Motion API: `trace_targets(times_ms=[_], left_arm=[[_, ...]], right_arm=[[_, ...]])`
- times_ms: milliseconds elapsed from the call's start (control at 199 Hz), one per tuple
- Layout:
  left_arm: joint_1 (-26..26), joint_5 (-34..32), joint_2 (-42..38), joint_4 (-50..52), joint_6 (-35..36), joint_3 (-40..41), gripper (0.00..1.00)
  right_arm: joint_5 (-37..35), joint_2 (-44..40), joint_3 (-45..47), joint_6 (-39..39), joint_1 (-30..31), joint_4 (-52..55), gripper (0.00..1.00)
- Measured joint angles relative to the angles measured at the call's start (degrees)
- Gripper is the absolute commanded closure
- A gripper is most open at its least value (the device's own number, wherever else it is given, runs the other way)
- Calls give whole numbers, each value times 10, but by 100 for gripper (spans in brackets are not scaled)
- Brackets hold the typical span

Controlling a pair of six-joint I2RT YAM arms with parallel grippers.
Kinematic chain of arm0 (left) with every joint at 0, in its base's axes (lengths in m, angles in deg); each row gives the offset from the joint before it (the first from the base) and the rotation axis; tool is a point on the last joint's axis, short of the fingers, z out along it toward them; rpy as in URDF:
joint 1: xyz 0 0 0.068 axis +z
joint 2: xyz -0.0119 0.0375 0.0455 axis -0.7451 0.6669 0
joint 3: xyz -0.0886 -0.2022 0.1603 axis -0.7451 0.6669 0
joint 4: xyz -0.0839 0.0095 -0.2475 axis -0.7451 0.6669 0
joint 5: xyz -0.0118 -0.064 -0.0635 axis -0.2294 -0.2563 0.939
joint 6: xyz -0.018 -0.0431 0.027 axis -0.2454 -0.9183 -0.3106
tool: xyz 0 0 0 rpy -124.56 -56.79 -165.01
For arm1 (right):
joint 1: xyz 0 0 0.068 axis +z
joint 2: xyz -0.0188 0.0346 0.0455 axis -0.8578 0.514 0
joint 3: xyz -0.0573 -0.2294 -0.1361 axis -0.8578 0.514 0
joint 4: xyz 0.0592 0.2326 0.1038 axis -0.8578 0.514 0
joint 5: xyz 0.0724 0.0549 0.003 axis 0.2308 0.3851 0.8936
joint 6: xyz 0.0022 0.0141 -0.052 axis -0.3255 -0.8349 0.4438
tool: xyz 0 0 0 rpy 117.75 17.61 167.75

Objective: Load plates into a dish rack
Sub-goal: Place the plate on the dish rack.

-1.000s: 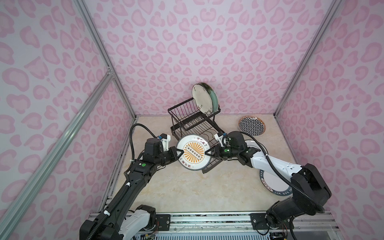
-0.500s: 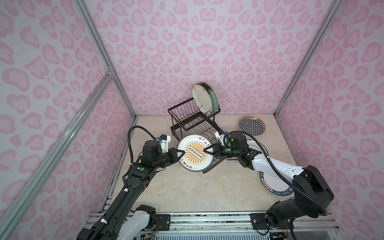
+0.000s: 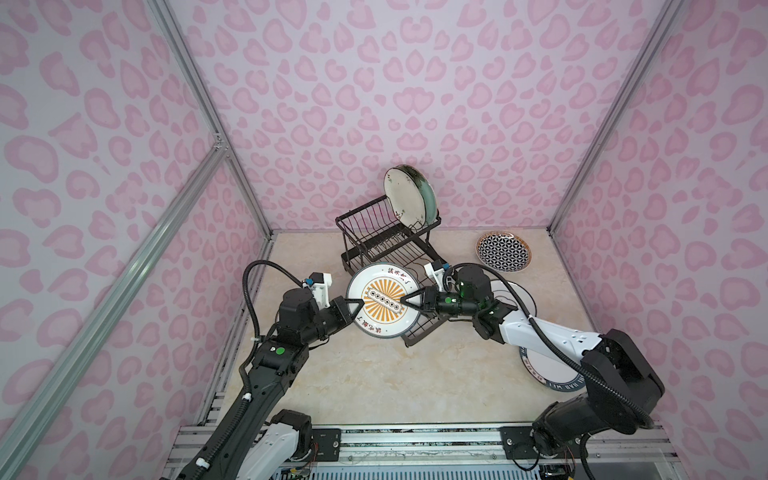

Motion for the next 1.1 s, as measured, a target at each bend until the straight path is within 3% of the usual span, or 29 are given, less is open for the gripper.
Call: trace_targets(times_ms=[146,477,657,808,898,1104], left_arm=[[0,-3,0,-9,-3,0,97],[2,-15,-6,-22,-26,0,97],[2,-15,-3,-22,-29,0,97],[2,-16,1,-18,-18,-4,70],[0,-14,4,-6,-9,-9,60],[0,-14,10,11,11,-22,55]], right_arm=[[-1,11,-4,-20,10,-20,76],[2,16,-7,-45,12,-54,100],[2,16,-7,-48,11,-56,100],[4,16,-7,-45,8,-54,100],[-3,16,-8,-37,7,-35,100],[-9,3,-1,-16,-9,-7,100]])
